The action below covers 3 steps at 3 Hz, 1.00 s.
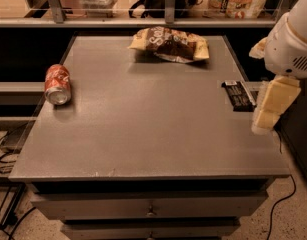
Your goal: Move rxbar chocolate near coke can
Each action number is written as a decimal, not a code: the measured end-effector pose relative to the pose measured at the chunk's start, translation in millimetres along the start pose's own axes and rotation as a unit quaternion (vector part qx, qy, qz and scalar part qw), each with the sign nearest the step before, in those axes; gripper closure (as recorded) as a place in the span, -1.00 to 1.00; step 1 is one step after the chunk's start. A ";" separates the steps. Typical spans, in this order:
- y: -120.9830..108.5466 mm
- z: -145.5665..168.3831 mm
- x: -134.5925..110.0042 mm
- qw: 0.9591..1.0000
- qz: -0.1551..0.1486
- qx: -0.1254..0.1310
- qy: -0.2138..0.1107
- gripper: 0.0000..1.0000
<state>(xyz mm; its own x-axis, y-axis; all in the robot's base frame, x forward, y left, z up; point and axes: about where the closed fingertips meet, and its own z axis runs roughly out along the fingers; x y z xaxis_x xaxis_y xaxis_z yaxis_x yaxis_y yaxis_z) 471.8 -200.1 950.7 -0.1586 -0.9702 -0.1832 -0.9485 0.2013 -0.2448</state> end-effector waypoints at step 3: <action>-61.5 42.3 -9.1 0.999 -0.028 0.027 -0.003 -1.00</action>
Offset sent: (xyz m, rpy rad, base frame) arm 0.0836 0.0113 -0.0334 -0.0401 -0.0282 0.0738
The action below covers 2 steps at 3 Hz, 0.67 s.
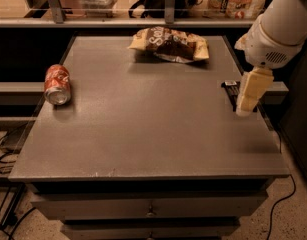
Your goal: Move rxbar chocolate near coke can
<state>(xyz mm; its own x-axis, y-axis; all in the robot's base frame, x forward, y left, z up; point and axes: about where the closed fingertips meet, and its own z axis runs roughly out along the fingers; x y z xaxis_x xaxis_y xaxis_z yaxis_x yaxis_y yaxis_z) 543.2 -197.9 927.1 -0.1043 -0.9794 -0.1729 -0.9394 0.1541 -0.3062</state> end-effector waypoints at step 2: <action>-5.6 10.9 -1.6 1.000 0.007 -0.006 0.002 -1.00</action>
Offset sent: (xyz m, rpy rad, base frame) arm 0.0188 0.0050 -0.0212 0.0010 0.0484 -0.0311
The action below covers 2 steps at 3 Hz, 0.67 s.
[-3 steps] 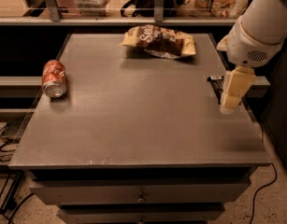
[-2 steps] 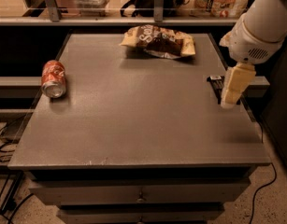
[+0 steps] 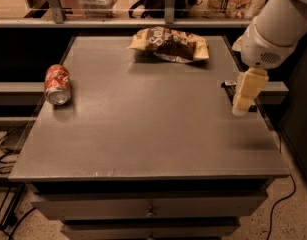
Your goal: Move rxbar chocolate near coke can
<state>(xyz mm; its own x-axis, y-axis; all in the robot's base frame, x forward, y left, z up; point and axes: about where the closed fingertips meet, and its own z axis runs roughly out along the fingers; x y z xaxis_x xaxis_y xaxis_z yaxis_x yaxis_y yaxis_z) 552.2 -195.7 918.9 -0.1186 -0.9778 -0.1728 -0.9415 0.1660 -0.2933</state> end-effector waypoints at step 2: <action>-21.4 33.8 10.2 1.000 -0.006 -0.026 -0.011 -1.00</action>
Offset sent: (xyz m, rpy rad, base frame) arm 0.0503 -0.0202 -0.0486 0.0228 0.0898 0.0527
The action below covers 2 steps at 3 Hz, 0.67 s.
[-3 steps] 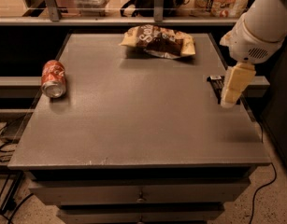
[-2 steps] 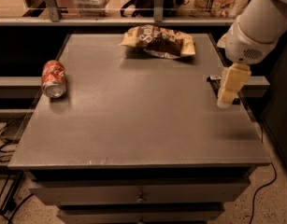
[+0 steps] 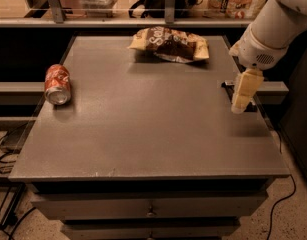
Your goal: Move rxbar chocolate near coke can
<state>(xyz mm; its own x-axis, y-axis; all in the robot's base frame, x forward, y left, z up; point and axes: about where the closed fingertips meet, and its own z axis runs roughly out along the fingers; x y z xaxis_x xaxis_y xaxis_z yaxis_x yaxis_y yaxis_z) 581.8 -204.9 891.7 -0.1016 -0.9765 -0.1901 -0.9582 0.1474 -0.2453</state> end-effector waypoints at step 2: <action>-12.5 36.8 20.7 0.999 0.002 -0.035 0.008 -1.00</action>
Offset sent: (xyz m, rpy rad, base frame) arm 0.0285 -0.0284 -0.0522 -0.0280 0.1111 0.0026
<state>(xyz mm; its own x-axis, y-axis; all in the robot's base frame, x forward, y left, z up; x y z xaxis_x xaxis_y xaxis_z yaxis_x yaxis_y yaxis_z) 601.5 -221.2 855.8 -0.1086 -0.9785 -0.1754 -0.9743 0.1398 -0.1767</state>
